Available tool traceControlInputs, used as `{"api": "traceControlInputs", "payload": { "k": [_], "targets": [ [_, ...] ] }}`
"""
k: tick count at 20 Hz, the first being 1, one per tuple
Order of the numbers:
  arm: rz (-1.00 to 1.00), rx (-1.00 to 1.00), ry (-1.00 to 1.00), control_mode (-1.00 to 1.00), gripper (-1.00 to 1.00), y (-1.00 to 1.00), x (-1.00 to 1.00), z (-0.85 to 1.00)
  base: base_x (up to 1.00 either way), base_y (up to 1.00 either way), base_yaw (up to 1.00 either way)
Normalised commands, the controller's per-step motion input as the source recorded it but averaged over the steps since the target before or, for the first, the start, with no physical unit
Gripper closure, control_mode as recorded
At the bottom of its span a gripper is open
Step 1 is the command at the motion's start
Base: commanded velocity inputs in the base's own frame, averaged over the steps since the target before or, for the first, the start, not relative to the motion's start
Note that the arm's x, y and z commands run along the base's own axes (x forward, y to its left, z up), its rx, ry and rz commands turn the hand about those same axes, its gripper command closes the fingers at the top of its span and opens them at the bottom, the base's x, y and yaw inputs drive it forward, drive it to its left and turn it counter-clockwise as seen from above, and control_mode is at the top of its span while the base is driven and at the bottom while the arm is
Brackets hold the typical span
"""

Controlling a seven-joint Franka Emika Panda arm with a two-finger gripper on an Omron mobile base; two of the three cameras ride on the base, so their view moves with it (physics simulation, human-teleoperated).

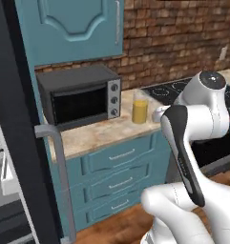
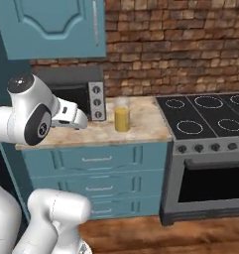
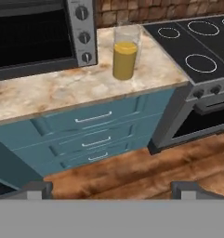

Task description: Move the banana and tacos from the second highest shelf to the top shelf to make space. Then, place the pitcher from the counter on the cleared second highest shelf.

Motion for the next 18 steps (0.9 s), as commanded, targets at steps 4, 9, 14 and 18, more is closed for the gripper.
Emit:
{"api": "traceControlInputs", "payload": {
  "k": [4, 9, 14, 18],
  "targets": [
    [0.00, 0.00, 0.00, 1.00, -1.00, 0.00, 0.00, 0.00, 0.60, -0.53, 0.63],
    [0.00, 0.00, 0.00, 1.00, -1.00, 0.00, 0.00, 0.00, 0.17, -0.80, 0.49],
    [0.00, 0.00, 0.00, 1.00, -1.00, 0.00, 0.00, 0.00, 0.14, -0.59, 0.33],
    [0.00, 0.00, 0.00, 1.00, -1.00, 0.00, 0.00, 0.00, 0.38, -0.25, 0.27]
  ]
}}
